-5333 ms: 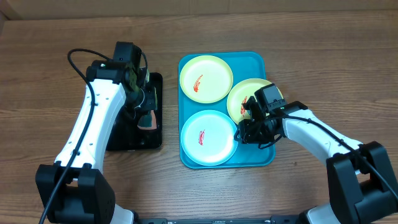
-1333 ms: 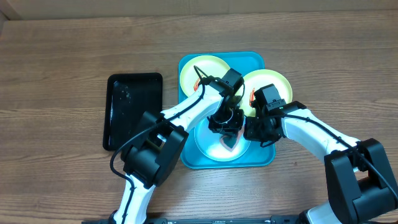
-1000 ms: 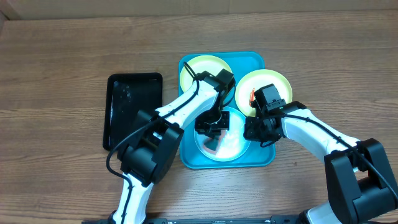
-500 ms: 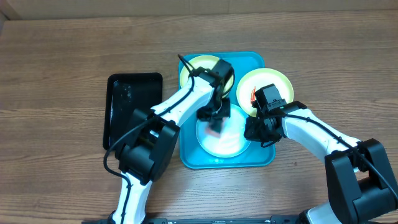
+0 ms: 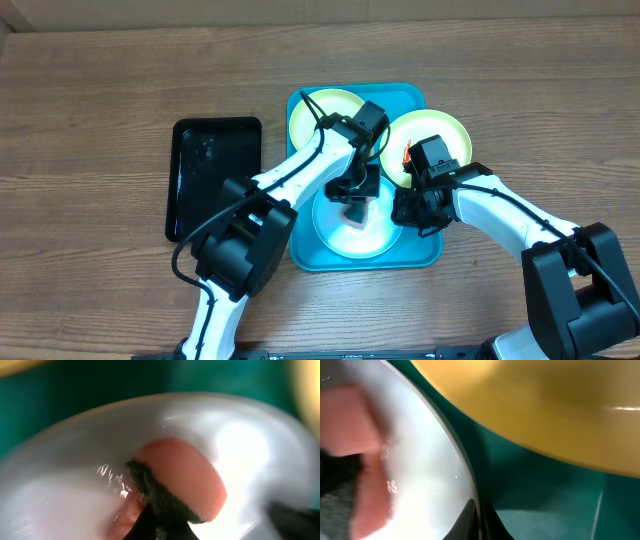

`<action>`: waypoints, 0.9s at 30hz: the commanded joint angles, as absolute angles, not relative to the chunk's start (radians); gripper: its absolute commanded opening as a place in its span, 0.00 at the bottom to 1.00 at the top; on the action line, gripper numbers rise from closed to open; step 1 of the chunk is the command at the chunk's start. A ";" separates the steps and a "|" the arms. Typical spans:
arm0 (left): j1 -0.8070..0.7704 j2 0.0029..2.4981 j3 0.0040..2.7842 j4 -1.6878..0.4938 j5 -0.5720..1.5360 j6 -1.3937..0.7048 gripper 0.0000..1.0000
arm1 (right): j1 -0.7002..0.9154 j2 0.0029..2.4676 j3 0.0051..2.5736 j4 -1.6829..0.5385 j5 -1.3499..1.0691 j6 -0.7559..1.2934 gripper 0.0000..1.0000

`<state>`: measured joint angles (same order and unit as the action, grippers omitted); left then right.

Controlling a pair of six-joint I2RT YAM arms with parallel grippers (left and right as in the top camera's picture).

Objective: Clean dirty plates on tray and stack at the side
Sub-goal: 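Scrub the white plate surface with the sponge in the left gripper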

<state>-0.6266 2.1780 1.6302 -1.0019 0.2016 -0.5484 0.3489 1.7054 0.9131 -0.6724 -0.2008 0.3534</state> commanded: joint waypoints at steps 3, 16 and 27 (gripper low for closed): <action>-0.569 2.199 1.617 -1.135 -0.130 -0.562 0.04 | 0.354 1.729 0.893 -0.686 -0.150 0.337 0.04; -0.568 2.070 1.640 -1.143 -0.005 -0.613 0.04 | 0.354 1.729 0.893 -0.686 -0.150 0.337 0.04; -0.435 1.758 1.640 -1.211 0.103 -0.521 0.04 | 0.354 1.729 0.893 -0.686 -0.150 0.337 0.04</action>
<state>-0.5159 1.8587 1.6299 -1.1721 0.0963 -0.5743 0.3496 1.7054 0.9131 -0.6727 -0.2031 0.3504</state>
